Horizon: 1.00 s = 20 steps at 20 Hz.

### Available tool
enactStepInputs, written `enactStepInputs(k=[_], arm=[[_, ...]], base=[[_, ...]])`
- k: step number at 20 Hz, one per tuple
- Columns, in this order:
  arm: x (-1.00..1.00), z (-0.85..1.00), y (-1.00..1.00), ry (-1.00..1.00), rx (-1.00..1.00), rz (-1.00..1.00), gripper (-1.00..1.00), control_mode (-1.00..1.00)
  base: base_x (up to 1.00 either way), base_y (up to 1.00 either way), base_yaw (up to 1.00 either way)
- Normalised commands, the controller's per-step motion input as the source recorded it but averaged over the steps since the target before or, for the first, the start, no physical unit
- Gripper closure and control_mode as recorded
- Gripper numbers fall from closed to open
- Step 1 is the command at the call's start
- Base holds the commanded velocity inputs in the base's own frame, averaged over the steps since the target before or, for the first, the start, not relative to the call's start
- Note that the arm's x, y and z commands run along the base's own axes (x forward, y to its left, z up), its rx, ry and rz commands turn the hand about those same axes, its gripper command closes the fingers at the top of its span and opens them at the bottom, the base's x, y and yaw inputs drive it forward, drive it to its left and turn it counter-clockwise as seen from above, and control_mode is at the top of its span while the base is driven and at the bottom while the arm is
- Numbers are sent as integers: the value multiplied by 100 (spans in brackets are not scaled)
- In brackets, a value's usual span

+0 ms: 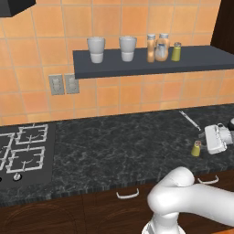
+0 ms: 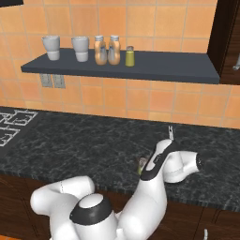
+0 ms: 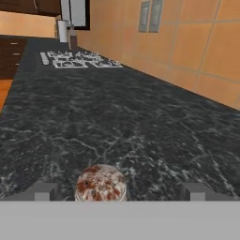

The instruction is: Put the shaker and condiment bottle from the counter next to their counterparts in the cabinet.

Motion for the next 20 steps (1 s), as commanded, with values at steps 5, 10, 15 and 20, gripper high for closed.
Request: enactStepInputs(k=[5,10,15,20], arm=[[21,-16,-18,0,0,0,-100,-100],[-3,0,0,1,0,0,-100,-100],[-22,-1,7,7,0,0,-100,-100],[-20,-5,20,14,0,0,-100,-100]], base=[[0,0,0],[0,0,0],[0,0,0],[0,0,0]])
